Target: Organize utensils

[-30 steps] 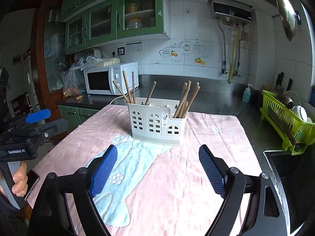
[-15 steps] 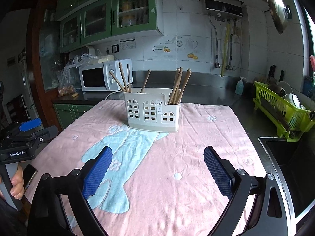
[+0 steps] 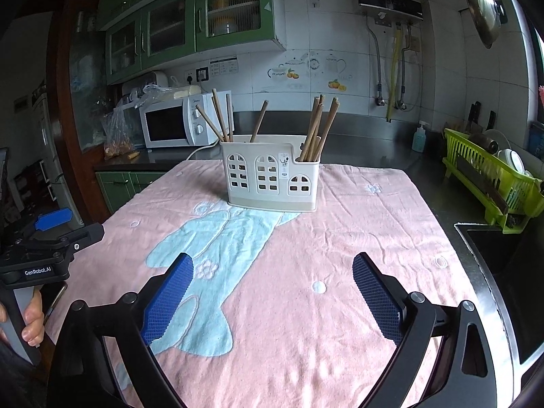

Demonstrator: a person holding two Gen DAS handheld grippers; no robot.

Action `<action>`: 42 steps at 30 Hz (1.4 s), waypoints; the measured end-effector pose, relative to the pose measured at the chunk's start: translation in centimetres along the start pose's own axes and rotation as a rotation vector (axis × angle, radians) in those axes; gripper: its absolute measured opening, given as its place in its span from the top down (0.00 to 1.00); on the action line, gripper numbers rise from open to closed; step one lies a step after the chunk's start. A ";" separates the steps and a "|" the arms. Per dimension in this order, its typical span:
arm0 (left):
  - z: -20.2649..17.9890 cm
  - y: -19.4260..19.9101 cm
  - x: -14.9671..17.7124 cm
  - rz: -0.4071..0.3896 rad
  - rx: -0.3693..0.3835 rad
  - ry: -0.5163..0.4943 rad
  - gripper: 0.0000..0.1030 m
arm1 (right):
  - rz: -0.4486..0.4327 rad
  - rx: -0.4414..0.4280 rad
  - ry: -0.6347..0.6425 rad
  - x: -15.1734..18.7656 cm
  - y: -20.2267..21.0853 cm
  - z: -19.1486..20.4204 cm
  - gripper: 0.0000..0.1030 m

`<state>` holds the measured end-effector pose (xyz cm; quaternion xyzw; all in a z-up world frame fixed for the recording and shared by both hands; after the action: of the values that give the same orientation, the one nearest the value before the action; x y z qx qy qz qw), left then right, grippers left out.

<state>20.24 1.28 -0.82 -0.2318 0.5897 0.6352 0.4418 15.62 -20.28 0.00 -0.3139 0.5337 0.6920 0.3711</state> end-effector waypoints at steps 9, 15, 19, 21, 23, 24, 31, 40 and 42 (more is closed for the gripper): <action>-0.3 -0.4 0.6 0.012 0.004 -0.008 0.05 | 0.018 0.004 0.000 0.6 -0.5 0.0 0.11; -0.2 -0.4 0.7 0.016 0.003 0.000 0.05 | 0.017 0.003 0.003 0.5 -0.5 0.2 0.11; -0.2 -0.4 0.8 0.016 0.003 0.001 0.05 | 0.016 0.005 0.003 0.5 -0.5 0.1 0.11; -0.2 -0.4 0.8 0.016 0.003 0.002 0.05 | 0.018 0.003 0.003 0.5 -0.4 0.1 0.11; -0.2 -0.4 0.8 0.017 0.002 0.000 0.05 | 0.020 0.005 0.005 0.6 -0.5 0.1 0.11; -0.2 -0.4 0.8 0.017 0.001 0.001 0.05 | 0.021 0.005 0.006 0.6 -0.5 0.2 0.11; 0.1 -0.6 1.2 0.019 0.000 0.008 0.05 | 0.026 0.004 0.007 0.8 -0.7 0.4 0.11; 0.1 -0.6 1.1 0.021 -0.001 0.008 0.05 | 0.028 0.006 0.004 0.8 -0.7 0.2 0.11; 0.1 -0.6 1.1 0.021 -0.003 0.008 0.05 | 0.027 0.007 0.005 0.8 -0.7 0.2 0.11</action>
<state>20.19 1.65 -2.07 -0.2286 0.5929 0.6396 0.4325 15.81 -19.81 -0.98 -0.3069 0.5411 0.6945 0.3614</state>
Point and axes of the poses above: each gripper's, at about its wrist camera, not at the fingertips, and y roughly against the way its jaws point, z to its left, x to its underside, the point moved 5 cm from there along -y, roughly the way its jaws point, and after that the axes turned 14 degrees about -y, right-handed, at the moved point
